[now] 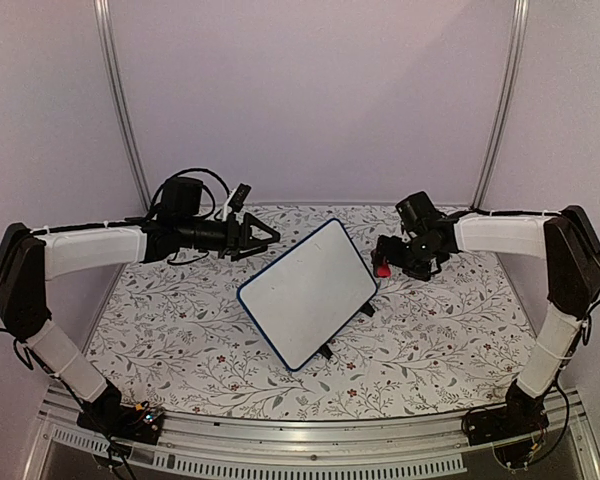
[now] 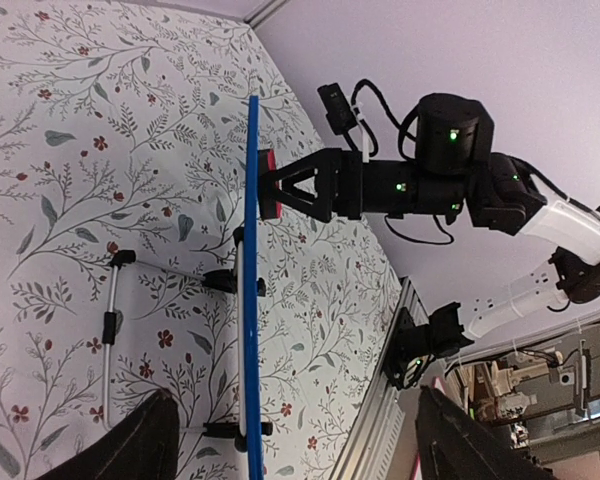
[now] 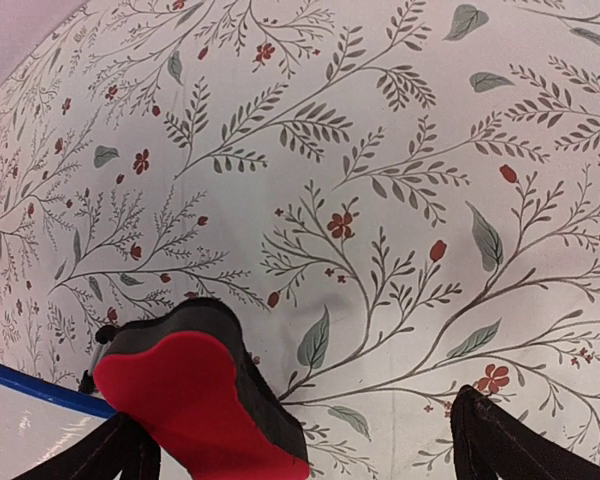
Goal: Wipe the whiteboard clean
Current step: Place the whiteboard eraser at the center of the board.
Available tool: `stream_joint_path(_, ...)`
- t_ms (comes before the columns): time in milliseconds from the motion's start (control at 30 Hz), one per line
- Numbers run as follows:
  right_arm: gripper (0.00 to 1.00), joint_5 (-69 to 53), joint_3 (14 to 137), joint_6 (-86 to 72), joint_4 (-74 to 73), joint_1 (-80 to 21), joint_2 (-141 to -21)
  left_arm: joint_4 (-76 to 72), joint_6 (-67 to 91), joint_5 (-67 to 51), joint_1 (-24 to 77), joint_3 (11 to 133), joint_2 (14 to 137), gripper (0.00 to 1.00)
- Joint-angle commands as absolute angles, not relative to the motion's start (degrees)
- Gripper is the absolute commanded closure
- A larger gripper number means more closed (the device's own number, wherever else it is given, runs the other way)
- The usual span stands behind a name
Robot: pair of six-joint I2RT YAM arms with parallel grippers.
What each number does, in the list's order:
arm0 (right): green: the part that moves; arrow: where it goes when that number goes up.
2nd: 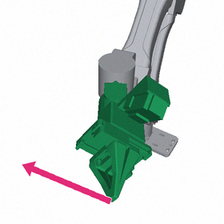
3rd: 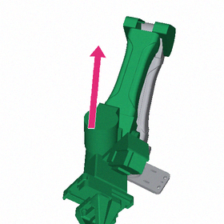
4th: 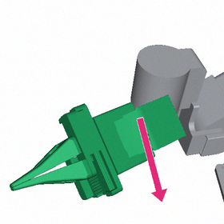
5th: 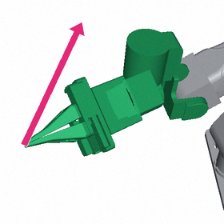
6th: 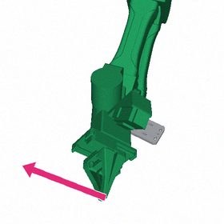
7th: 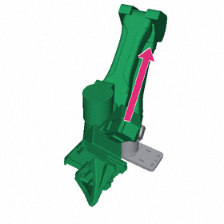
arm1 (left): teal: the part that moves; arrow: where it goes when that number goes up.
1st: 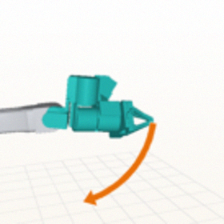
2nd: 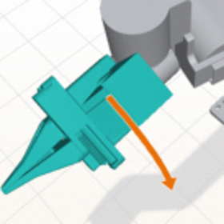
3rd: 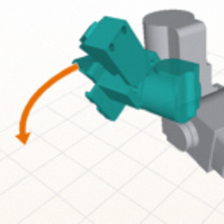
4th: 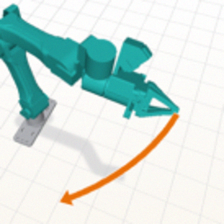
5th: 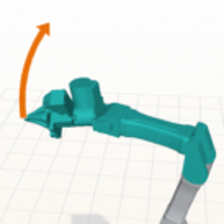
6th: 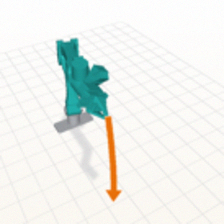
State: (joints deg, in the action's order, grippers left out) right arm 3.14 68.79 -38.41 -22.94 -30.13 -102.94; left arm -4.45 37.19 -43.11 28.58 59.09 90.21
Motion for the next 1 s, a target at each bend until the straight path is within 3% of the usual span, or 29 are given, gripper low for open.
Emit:
stream_joint_path(0, 0.01, 2.04, 68.01, -39.09, -22.08, -30.50, -99.78, -5.98, 37.33, -43.77, 27.97, 58.62, 89.27, 0.19)
stream_joint_path(333, 0.01, 2.84, 65.61, -39.29, -21.18, -29.25, -98.14, -5.98, 37.28, -43.68, 27.97, 58.54, 89.20, 0.20)
stream_joint_path(533, 0.01, -10.49, 58.29, -38.62, -10.15, -25.54, -95.37, -6.05, 37.35, -43.85, 27.97, 58.62, 89.06, 0.20)
stream_joint_path(600, 0.01, 2.68, 60.33, -39.10, -15.35, -27.74, -94.18, -6.06, 37.33, -43.81, 27.96, 58.54, 89.04, 0.20)
stream_joint_path(733, 0.01, 13.26, 62.64, -37.89, -22.45, -28.99, -93.34, -6.14, 37.33, -43.89, 27.99, 58.54, 89.19, 0.20)
stream_joint_path(767, 0.01, 14.99, 63.15, -37.71, -23.33, -29.38, -93.03, -6.22, 37.34, -44.06, 27.95, 58.54, 89.21, 0.20)
stream_joint_path(833, 0.01, 4.48, 59.58, -35.93, -18.01, -25.51, -91.60, -6.37, 37.37, -44.04, 27.95, 58.47, 89.10, 0.20)
stream_joint_path(967, 0.01, 12.24, 58.76, -36.57, -20.06, -26.23, -88.34, -6.50, 37.35, -43.93, 27.97, 58.38, 89.03, 0.20)
